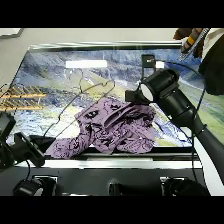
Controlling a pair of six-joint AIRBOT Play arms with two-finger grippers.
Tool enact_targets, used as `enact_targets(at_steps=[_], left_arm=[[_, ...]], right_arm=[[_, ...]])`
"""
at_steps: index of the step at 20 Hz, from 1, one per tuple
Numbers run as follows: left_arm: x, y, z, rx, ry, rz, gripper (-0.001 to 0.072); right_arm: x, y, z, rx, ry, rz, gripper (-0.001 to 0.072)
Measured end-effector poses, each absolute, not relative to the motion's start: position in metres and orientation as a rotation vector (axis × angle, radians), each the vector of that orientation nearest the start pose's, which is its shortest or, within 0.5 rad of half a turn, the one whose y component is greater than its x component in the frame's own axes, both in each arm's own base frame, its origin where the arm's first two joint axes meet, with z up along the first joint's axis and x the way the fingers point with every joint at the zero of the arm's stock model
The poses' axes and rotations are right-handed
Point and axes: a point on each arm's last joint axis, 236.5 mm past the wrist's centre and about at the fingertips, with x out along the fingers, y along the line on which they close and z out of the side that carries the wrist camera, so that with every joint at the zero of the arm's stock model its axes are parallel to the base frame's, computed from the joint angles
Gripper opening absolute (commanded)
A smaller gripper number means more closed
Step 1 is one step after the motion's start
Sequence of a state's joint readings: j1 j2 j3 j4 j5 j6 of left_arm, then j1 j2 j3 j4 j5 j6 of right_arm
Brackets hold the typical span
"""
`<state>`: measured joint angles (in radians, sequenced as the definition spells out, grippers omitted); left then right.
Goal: Fold the clothes and pants, and hang the long-sleeved shirts on hangers.
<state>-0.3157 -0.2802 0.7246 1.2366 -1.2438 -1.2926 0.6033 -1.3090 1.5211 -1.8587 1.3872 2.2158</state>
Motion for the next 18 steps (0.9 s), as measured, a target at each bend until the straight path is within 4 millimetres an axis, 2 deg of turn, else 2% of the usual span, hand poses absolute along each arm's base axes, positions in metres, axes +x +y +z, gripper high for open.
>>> enact_targets(at_steps=[3, 7, 18], left_arm=[[0.153, -0.140, 0.124, 0.133, 0.811, -0.714, 0.0019], [0.135, -0.142, 0.117, 0.126, 0.872, -0.749, 0.0019], [0.118, -0.146, 0.124, 0.109, 0.857, -0.793, 0.0019]], right_arm=[[0.374, 0.174, 0.117, 0.027, 1.083, -0.054, 0.0042], [0.377, 0.174, 0.110, 0.021, 1.093, -0.069, 0.0042], [0.381, 0.172, 0.095, 0.003, 1.117, -0.105, 0.0042]])
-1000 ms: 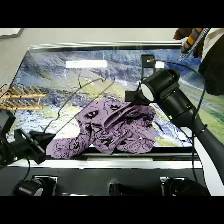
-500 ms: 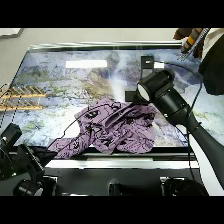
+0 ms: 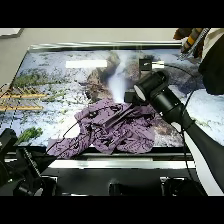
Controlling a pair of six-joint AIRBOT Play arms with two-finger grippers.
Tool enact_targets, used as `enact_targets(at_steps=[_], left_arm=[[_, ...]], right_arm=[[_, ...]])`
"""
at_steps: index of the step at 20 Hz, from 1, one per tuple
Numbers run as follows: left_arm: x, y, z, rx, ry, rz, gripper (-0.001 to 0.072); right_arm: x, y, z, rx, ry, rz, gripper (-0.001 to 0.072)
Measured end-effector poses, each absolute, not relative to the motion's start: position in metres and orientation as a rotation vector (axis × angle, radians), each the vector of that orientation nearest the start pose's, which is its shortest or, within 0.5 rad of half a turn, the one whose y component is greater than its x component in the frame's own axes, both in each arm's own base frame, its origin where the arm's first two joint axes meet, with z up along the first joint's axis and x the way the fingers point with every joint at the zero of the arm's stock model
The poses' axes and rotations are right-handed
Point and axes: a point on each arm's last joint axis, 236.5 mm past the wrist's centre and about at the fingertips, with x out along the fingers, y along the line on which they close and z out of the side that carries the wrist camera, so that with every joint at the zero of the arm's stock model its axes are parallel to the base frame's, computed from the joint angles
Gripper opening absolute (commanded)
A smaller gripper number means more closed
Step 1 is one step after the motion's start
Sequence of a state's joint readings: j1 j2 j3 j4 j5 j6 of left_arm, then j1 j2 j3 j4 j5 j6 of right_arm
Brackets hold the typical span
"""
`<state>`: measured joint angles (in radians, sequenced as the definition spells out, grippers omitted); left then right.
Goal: Fold the clothes and pants, and hang the long-sleeved shirts on hangers.
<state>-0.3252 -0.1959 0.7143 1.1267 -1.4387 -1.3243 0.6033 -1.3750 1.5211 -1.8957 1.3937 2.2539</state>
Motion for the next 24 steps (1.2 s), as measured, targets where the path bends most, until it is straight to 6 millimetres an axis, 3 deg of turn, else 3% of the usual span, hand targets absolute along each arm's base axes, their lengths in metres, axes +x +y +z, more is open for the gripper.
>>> enact_targets(at_steps=[15, 24], left_arm=[[0.111, -0.149, 0.133, 0.102, 0.835, -0.817, 0.0019], [0.126, -0.152, 0.118, 0.104, 0.834, -0.806, 0.0019]], right_arm=[[0.387, 0.167, 0.094, -0.004, 1.098, -0.135, 0.0042], [0.386, 0.173, 0.094, 0.013, 1.103, -0.116, 0.0042]])
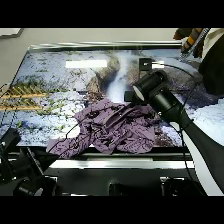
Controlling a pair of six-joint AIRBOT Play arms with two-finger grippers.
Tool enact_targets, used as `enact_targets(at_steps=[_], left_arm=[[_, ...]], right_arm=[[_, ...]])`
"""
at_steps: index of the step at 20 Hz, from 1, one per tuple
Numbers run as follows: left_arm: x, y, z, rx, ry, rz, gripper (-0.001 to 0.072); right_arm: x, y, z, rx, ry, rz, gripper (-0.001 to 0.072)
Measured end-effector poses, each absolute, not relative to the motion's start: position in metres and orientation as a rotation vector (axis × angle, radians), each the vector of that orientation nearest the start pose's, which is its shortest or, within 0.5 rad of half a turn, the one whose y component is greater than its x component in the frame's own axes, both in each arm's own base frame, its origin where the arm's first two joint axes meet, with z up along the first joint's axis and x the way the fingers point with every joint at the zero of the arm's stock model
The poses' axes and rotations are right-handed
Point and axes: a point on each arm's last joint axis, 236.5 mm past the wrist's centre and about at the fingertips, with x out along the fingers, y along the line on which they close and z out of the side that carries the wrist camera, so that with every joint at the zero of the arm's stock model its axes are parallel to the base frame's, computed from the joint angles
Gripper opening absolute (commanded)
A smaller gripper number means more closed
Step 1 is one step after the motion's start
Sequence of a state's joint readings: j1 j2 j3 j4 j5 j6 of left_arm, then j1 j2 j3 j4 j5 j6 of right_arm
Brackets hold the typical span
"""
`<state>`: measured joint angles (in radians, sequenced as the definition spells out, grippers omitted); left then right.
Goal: Fold the clothes and pants, and hang the long-sleeved shirts on hangers.
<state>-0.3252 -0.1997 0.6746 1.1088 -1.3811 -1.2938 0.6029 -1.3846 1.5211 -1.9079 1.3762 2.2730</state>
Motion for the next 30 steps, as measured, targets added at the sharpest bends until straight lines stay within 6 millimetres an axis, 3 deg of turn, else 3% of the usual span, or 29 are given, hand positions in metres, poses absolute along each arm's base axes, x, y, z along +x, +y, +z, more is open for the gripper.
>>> enact_targets(at_steps=[10, 22, 30], left_arm=[[0.148, -0.162, 0.106, 0.198, 0.817, -0.867, 0.0020], [0.202, -0.183, 0.105, 0.251, 0.703, -0.897, 0.0021], [0.223, -0.196, 0.097, 0.284, 0.662, -0.938, 0.0021]], right_arm=[[0.392, 0.180, 0.104, 0.042, 1.056, -0.079, 0.0042], [0.399, 0.192, 0.175, 0.154, 0.847, 0.052, 0.0042], [0.401, 0.201, 0.218, 0.222, 0.754, 0.113, 0.0042]])
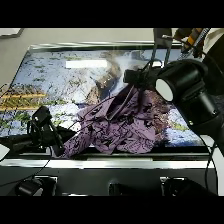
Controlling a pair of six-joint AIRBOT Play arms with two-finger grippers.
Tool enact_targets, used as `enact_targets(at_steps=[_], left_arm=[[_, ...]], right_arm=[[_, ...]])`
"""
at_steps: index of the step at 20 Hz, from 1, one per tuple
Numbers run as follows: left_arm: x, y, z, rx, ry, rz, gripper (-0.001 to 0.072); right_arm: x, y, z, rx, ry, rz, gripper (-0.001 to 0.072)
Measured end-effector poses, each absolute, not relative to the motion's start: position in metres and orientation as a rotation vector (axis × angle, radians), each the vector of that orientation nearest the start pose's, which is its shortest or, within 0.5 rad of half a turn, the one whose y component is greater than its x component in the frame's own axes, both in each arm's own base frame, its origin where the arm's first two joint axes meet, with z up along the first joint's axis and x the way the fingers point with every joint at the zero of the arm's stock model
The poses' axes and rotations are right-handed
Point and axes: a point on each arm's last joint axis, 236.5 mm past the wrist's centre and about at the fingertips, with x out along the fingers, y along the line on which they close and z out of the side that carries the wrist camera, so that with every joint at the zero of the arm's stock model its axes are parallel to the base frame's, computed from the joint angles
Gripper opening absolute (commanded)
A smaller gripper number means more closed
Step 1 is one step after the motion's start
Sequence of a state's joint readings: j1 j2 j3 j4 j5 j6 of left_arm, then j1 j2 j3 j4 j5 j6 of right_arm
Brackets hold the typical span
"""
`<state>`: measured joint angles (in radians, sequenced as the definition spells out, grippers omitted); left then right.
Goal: Fold the clothes and pants, and hang the long-sleeved shirts on hangers.
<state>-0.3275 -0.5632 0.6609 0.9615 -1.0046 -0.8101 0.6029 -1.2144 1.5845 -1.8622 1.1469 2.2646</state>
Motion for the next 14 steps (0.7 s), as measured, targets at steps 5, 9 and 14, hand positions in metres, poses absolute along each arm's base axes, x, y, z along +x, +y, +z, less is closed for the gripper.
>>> enact_targets(at_steps=[5, 9, 14], left_arm=[[0.231, -0.208, 0.094, 0.286, 0.640, -0.963, 0.0021], [0.238, -0.223, 0.093, 0.281, 0.610, -0.983, 0.0021], [0.250, -0.235, 0.088, 0.256, 0.599, -0.976, 0.0021]], right_arm=[[0.398, 0.210, 0.225, 0.257, 0.756, 0.149, 0.0042], [0.398, 0.213, 0.227, 0.265, 0.752, 0.164, 0.0042], [0.397, 0.215, 0.228, 0.269, 0.751, 0.172, 0.0042]])
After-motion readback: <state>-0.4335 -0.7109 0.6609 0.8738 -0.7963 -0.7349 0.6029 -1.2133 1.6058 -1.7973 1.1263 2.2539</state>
